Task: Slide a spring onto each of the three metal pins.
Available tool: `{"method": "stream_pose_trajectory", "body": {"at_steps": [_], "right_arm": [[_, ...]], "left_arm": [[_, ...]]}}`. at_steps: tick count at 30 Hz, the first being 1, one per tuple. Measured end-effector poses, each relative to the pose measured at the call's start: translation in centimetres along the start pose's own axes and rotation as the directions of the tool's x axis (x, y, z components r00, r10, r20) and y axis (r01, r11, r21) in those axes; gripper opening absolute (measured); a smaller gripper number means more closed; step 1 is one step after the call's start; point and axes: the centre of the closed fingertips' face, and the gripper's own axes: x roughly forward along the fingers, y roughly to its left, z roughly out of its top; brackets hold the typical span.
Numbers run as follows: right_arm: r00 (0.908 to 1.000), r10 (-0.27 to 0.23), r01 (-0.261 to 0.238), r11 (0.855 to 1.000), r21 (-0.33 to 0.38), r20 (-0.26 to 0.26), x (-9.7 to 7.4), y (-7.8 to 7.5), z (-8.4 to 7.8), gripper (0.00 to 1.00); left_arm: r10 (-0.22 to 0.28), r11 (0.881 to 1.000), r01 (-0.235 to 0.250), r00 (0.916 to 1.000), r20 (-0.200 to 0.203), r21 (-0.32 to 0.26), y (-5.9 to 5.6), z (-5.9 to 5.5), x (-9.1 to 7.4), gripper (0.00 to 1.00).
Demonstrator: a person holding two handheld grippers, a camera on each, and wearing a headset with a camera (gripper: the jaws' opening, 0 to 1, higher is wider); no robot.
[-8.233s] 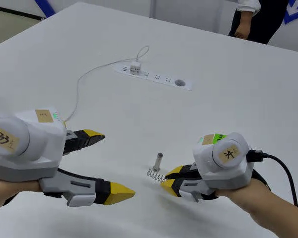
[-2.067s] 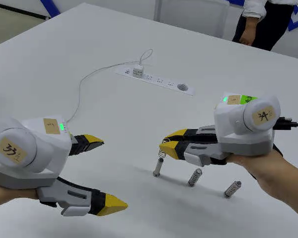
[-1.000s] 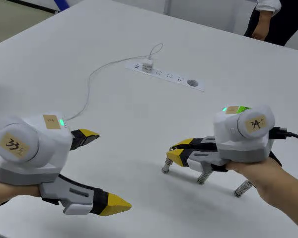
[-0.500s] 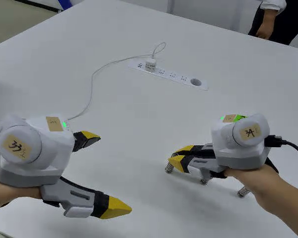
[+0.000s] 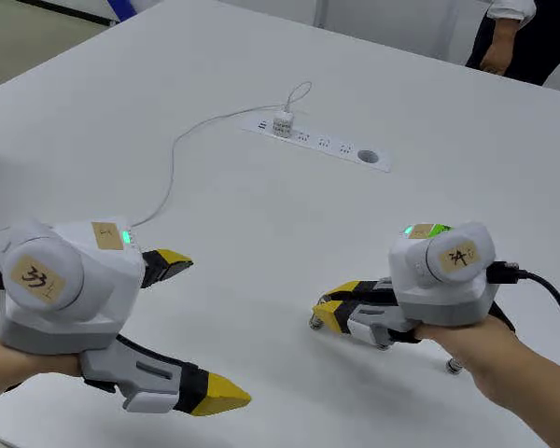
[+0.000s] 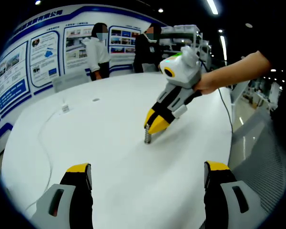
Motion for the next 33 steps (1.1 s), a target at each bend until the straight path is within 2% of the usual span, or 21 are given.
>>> {"method": "stream_pose_trajectory", "body": {"at_steps": [11,17,19,22,24,25,30,33], "right_arm": [[0.9999,-0.011,0.011,1.0,-0.004,0.008,-1.0,-0.1,0.2,0.17],[0.9985,-0.03,0.03,1.0,0.0,0.045,-2.3,-0.1,0.9,0.19],[0.9943,-0.067,0.068,0.998,-0.015,0.083,-3.0,-0.6,1.5,0.19],[0.986,-0.098,0.096,0.995,0.019,0.135,-4.3,-1.0,2.2,0.2],[0.9827,-0.106,0.101,0.994,0.04,0.151,-5.0,-1.2,2.3,0.2],[0.9803,-0.11,0.099,0.992,0.072,0.164,-5.4,-1.3,2.3,0.2],[0.977,-0.127,0.118,0.991,0.064,0.171,-7.2,-1.5,1.8,0.22],[0.973,-0.143,0.13,0.988,0.083,0.181,-8.4,-1.6,1.5,0.23]], "left_arm": [[-0.009,1.0,0.008,1.0,0.005,0.011,-0.4,0.7,0.2,1.0],[-0.009,0.999,0.009,1.0,0.003,0.033,-0.4,1.4,0.1,1.0],[-0.006,0.999,0.006,0.9999,0.014,0.038,-0.3,2.0,0.0,1.0],[-0.001,0.999,0.0,0.9994,0.034,0.042,-0.1,2.9,-0.2,1.0],[0.002,0.999,-0.004,0.9994,0.036,0.051,0.0,3.1,-0.2,1.0],[0.006,0.998,-0.008,0.9993,0.036,0.06,0.1,3.2,-0.3,1.0],[0.018,0.996,-0.023,0.9986,0.05,0.087,0.5,4.3,-0.8,1.0],[0.032,0.995,-0.038,0.9975,0.063,0.09,0.7,4.9,-1.2,1.0]]}}
